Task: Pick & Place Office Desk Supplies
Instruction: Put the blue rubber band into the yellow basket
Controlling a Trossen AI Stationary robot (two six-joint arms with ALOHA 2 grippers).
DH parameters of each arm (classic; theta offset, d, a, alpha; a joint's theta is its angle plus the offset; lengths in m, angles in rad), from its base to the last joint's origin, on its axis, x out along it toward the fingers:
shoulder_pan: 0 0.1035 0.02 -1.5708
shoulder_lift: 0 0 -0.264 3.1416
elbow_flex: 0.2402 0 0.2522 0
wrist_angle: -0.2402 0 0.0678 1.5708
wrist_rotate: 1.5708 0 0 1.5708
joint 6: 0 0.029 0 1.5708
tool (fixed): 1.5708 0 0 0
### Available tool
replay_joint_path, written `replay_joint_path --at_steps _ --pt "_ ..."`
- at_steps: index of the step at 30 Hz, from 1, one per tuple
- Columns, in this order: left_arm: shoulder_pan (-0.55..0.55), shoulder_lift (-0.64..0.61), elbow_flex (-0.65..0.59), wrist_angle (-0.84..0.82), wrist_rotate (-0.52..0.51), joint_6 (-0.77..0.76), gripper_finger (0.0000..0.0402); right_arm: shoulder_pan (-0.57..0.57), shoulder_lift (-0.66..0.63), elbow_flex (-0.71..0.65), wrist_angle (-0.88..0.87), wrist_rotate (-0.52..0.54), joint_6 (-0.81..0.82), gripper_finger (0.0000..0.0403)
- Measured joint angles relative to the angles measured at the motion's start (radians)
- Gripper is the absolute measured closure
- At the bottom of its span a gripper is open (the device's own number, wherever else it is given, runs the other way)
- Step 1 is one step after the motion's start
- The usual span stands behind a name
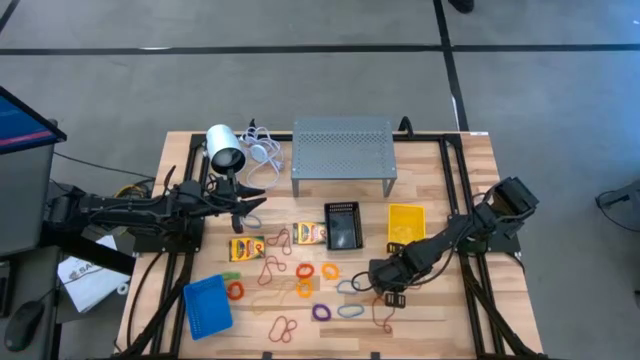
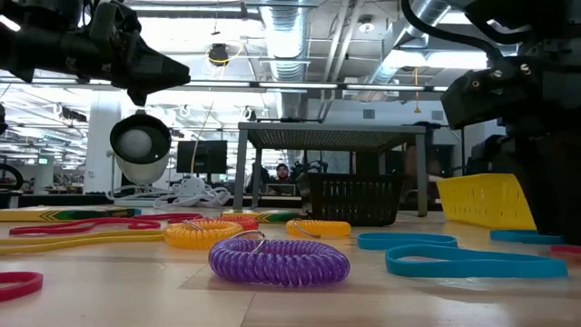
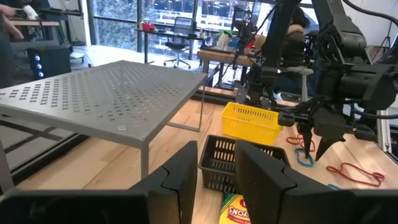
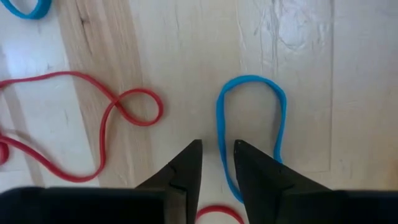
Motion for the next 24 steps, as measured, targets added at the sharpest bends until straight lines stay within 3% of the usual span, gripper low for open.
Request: replay_joint_path --at_steps 6,12,24 --pt "0.0 0.0 0.0 0.001 0.0 0.0 0.0298 -0.001 0.001 -0.001 0.0 0.014 -0.003 0.0323" --pt "0.0 0.0 0.0 0.001 0.0 0.0 0.0298 -0.002 0.002 -0.002 -0.006 0.019 -0.031 0.0395" --pt "0.0 0.0 0.0 0.001 0.0 0.0 0.0298 -0.002 0.0 0.014 -0.034 0.017 -0.023 0.0402"
